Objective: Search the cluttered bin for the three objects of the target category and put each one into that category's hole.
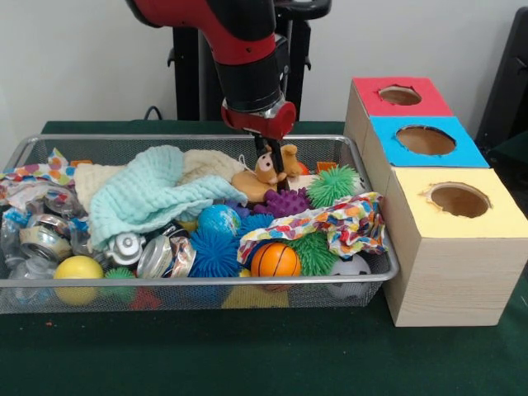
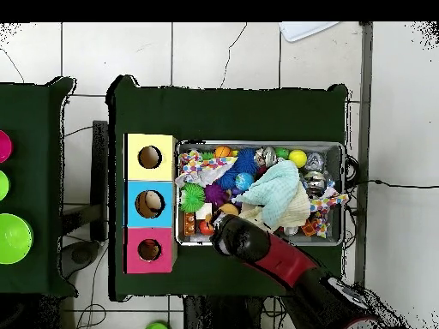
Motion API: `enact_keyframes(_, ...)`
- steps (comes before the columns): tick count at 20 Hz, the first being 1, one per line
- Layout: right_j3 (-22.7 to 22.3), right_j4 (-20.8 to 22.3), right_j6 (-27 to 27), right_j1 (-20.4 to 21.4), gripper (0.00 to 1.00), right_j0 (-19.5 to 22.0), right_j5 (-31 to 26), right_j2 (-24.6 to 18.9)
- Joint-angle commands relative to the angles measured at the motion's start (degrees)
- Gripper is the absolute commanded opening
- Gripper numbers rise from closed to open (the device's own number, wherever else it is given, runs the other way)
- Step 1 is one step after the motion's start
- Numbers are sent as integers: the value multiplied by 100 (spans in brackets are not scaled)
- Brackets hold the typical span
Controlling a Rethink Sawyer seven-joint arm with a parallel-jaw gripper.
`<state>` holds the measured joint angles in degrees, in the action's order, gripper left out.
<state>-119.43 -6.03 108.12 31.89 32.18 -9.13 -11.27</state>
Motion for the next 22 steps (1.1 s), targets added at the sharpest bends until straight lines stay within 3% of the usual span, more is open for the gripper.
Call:
enact_keyframes(1, 301, -275, 606, 645, 0, 37, -1321, -321)
enact_keyframes(6, 68, -532, 566, 1363, 0, 250, -2476, -793)
enact_keyframes(12, 14, -953, 481, 1536, 0, 381, -3281, -1114)
enact_keyframes(19, -681, -1876, 60, 1558, 0, 660, -3365, -1873)
enact_keyframes(22, -841, -2034, -50, 1315, 0, 670, -3193, -2130)
